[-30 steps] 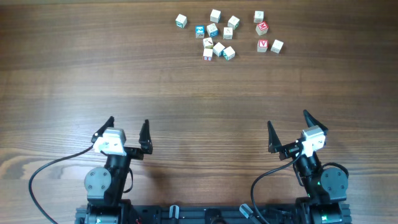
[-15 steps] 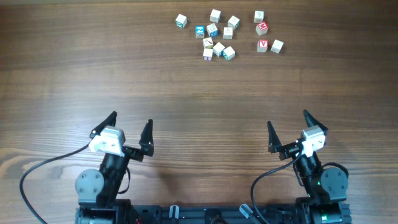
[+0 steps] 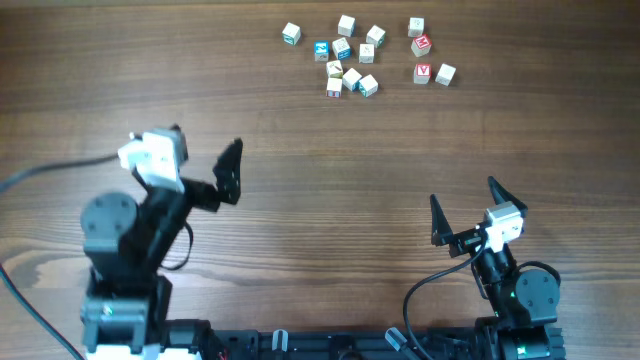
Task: Form a tower
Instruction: 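Reach the left gripper forward to the block pile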
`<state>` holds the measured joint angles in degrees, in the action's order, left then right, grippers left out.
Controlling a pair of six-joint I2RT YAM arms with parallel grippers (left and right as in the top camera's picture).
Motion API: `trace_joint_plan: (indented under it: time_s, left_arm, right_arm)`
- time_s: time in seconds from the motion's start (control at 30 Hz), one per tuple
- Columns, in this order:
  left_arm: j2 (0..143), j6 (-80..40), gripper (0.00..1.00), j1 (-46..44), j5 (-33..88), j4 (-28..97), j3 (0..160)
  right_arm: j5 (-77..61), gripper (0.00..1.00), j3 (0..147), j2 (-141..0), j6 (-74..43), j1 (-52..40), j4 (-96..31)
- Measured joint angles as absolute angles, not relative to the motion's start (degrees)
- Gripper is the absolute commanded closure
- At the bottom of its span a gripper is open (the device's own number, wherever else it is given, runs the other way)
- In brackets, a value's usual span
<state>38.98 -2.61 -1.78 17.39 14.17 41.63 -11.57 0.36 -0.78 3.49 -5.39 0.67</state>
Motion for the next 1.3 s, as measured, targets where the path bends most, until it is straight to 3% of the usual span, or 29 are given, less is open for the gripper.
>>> trace_joint_plan:
  time_s: [0.33, 0.57, 0.77, 1.3]
  left_arm:
    - [62.81, -2.44, 0.0, -2.17, 23.81, 33.28, 75.92]
    - [80.93, -1.06, 0.0, -7.22, 24.77, 44.8, 95.77]
    - [92.58, 3.75, 0.0, -14.5, 22.81, 42.98, 99.85]
    - [119.9, 10.07, 0.0, -21.19, 21.28, 32.34, 100.38]
  right_arm:
    - [-11.57, 0.0, 0.36, -0.78, 3.49, -5.39, 0.71]
    - [-11.57, 0.0, 0.36, -0.78, 3.49, -5.48, 0.67]
    - [-11.57, 0.0, 0.36, -0.78, 3.46, -5.5, 0.67]
    - [-11.57, 0.0, 0.36, -0.78, 3.46, -5.5, 0.69]
